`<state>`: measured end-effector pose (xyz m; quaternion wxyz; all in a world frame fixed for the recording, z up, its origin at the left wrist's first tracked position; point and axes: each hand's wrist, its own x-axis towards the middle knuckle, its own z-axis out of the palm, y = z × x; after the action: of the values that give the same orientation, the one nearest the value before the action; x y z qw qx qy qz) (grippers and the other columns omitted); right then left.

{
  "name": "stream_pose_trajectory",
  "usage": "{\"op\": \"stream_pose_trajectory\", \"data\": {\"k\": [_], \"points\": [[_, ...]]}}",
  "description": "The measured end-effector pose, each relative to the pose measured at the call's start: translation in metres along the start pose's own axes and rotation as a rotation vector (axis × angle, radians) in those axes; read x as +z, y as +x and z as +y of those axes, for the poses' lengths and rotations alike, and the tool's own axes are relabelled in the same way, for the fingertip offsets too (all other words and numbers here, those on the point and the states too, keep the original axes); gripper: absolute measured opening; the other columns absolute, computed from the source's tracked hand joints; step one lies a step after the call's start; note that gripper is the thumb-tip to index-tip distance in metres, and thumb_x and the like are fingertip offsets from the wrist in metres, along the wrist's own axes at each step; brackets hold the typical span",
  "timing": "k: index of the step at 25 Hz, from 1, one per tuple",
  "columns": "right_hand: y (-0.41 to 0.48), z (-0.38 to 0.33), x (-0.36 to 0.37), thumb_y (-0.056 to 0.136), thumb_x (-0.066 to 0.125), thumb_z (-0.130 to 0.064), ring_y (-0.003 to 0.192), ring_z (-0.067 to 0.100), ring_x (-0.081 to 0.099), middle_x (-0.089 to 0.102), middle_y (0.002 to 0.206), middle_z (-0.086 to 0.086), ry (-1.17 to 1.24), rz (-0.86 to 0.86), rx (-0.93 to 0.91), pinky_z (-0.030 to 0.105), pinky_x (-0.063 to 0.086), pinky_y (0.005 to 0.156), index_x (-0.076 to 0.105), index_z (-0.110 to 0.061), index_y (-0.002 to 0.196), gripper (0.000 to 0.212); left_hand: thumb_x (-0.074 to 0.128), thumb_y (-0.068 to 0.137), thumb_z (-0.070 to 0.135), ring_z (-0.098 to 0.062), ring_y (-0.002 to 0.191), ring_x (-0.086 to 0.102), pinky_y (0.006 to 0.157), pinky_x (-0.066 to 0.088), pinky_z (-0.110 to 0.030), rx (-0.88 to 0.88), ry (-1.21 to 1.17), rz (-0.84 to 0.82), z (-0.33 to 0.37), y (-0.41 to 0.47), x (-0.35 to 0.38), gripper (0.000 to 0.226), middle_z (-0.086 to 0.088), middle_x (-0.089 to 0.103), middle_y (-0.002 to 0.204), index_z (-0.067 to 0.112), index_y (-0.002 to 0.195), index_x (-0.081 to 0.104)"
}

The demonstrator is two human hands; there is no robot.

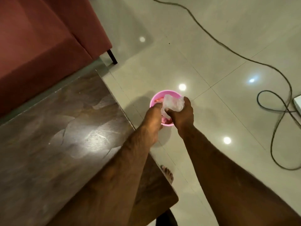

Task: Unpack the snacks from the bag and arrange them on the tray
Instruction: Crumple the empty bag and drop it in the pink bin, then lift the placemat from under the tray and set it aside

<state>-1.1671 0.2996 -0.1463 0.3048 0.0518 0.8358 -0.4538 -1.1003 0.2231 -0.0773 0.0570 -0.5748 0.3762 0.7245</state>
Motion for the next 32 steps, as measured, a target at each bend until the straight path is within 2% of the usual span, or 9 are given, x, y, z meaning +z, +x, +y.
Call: {"op": "stream_pose_trajectory", "data": {"k": [2, 5, 8, 12, 16, 19, 26, 29, 32], "points": [[0.025, 0.015, 0.009, 0.079, 0.089, -0.009, 0.139, 0.030, 0.056, 0.057, 0.151, 0.009, 0.007, -0.046, 0.040, 0.045, 0.053, 0.115, 0.042, -0.011, 0.158, 0.092, 0.046, 0.103, 0.034, -0.020, 0.089, 0.067, 0.042, 0.052, -0.020, -0.033, 0.004, 0.025, 0.003, 0.029, 0.006, 0.043, -0.010, 0.067, 0.119, 0.011, 0.138, 0.052], [0.021, 0.031, 0.002, 0.088, 0.081, -0.012, 0.109, 0.011, 0.063, 0.067, 0.133, -0.007, 0.008, -0.027, 0.051, 0.017, 0.056, 0.094, 0.053, -0.017, 0.151, 0.069, 0.043, 0.102, 0.034, -0.020, 0.098, 0.066, 0.067, 0.053, -0.026, -0.062, 0.082, 0.073, -0.005, 0.045, 0.008, 0.043, -0.006, 0.068, 0.113, 0.010, 0.136, 0.054], [-0.030, 0.022, -0.018, 0.097, 0.063, -0.008, 0.122, 0.021, 0.069, 0.073, 0.137, 0.000, -0.030, -0.097, 0.081, 0.035, 0.057, 0.106, 0.068, -0.022, 0.140, 0.046, 0.047, 0.100, 0.030, -0.020, 0.108, 0.059, 0.084, 0.051, -0.038, -0.023, 0.173, 0.044, -0.017, 0.014, -0.002, 0.039, -0.003, 0.064, 0.121, 0.017, 0.134, 0.057], [-0.118, -0.030, -0.033, 0.096, 0.057, 0.004, 0.090, -0.001, 0.077, 0.078, 0.107, -0.010, -0.041, -0.317, -0.086, 0.024, 0.066, 0.075, 0.076, -0.020, 0.126, 0.043, 0.050, 0.096, 0.019, -0.025, 0.102, 0.071, 0.087, 0.056, -0.042, 0.097, 0.184, -0.030, -0.013, -0.075, -0.026, 0.024, -0.004, 0.077, 0.103, 0.025, 0.105, 0.071], [-0.199, -0.075, -0.027, 0.094, 0.062, 0.000, 0.110, 0.018, 0.074, 0.079, 0.115, -0.003, -0.289, -0.464, -0.244, 0.045, 0.057, 0.106, 0.078, -0.021, 0.119, 0.036, 0.054, 0.097, 0.011, -0.017, 0.090, 0.070, 0.067, 0.051, -0.017, 0.182, 0.108, 0.060, -0.011, -0.167, -0.097, 0.022, -0.011, 0.074, 0.111, 0.019, 0.108, 0.070], [-0.250, -0.096, 0.005, 0.095, 0.065, -0.001, 0.114, 0.023, 0.072, 0.079, 0.117, 0.001, -0.461, -0.570, -0.392, 0.045, 0.052, 0.111, 0.079, -0.018, 0.116, 0.030, 0.057, 0.098, 0.016, -0.012, 0.095, 0.061, 0.066, 0.046, -0.019, 0.204, -0.014, 0.160, -0.021, -0.211, -0.165, 0.033, -0.011, 0.068, 0.123, 0.014, 0.130, 0.061], [-0.440, -0.082, 0.171, 0.089, 0.064, 0.002, 0.097, 0.005, 0.066, 0.067, 0.096, -0.020, -0.653, -0.854, -0.653, 0.000, 0.042, 0.074, 0.067, -0.038, 0.101, 0.042, 0.049, 0.098, 0.012, -0.027, 0.113, 0.064, 0.079, 0.048, -0.036, 0.267, -0.309, 0.353, -0.107, -0.304, -0.376, 0.031, -0.015, 0.067, 0.127, 0.011, 0.126, 0.061], [-0.524, -0.050, 0.236, 0.088, 0.064, 0.008, 0.101, 0.011, 0.069, 0.070, 0.099, -0.014, -0.677, -0.968, -0.692, 0.007, 0.050, 0.079, 0.074, -0.026, 0.105, 0.038, 0.049, 0.096, 0.012, -0.028, 0.116, 0.064, 0.086, 0.053, -0.041, 0.271, -0.431, 0.450, -0.165, -0.335, -0.459, 0.029, -0.011, 0.070, 0.121, 0.012, 0.121, 0.063], [-0.594, -0.024, 0.286, 0.088, 0.063, 0.008, 0.110, 0.018, 0.072, 0.075, 0.109, -0.005, -0.695, -1.052, -0.683, 0.036, 0.061, 0.097, 0.077, -0.014, 0.113, 0.037, 0.048, 0.096, 0.010, -0.029, 0.116, 0.065, 0.089, 0.053, -0.044, 0.272, -0.514, 0.525, -0.207, -0.366, -0.526, 0.028, -0.012, 0.071, 0.121, 0.011, 0.119, 0.064]]}}
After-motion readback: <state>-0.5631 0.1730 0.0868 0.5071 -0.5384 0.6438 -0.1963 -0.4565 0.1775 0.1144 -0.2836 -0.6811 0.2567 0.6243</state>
